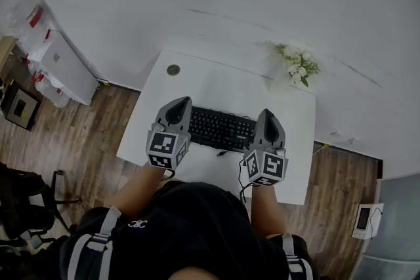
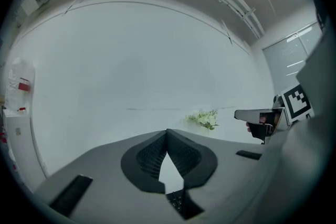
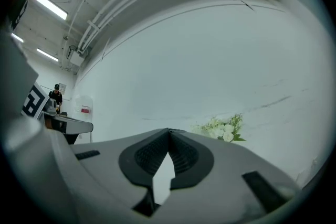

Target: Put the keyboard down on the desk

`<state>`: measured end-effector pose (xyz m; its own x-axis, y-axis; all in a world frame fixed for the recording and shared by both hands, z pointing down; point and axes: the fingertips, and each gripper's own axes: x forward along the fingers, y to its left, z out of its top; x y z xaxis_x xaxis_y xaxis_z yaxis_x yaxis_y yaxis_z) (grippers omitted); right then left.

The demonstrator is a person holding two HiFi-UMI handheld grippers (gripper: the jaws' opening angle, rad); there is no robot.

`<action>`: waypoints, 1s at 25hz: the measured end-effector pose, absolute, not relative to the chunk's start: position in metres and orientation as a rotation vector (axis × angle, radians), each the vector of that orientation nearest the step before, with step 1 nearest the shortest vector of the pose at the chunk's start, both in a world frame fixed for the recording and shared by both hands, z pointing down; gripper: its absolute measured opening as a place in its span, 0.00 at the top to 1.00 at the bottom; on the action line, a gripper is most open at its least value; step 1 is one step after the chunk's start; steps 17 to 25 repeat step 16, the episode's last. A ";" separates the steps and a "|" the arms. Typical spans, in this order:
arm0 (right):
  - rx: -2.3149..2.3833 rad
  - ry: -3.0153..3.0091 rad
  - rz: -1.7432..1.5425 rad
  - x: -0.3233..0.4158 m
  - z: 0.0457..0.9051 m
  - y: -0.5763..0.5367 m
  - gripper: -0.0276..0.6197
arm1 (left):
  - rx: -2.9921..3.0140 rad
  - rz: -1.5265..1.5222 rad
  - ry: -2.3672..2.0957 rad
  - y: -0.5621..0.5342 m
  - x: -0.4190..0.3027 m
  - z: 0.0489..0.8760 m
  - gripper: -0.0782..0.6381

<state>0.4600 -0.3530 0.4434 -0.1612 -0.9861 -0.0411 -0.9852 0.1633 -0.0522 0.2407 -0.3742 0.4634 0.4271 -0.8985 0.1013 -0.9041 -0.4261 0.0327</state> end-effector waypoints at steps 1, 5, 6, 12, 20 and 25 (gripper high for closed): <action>-1.988 2.344 -0.022 0.459 0.444 -0.353 0.95 | 2.585 0.110 -1.639 -0.374 0.240 0.464 0.89; -1.980 2.349 0.000 0.456 0.442 -0.354 0.95 | 2.595 0.141 -1.634 -0.373 0.240 0.466 0.89; -1.976 2.351 0.002 0.455 0.441 -0.354 0.95 | 2.597 0.144 -1.631 -0.373 0.241 0.466 0.89; -1.967 2.362 -0.013 0.452 0.444 -0.355 0.95 | 2.596 0.140 -1.622 -0.372 0.242 0.467 0.89; -1.967 2.369 -0.027 0.451 0.449 -0.354 0.95 | 2.594 0.158 -1.625 -0.371 0.241 0.470 0.89; -1.967 2.369 -0.027 0.451 0.449 -0.354 0.95 | 2.594 0.158 -1.625 -0.371 0.241 0.470 0.89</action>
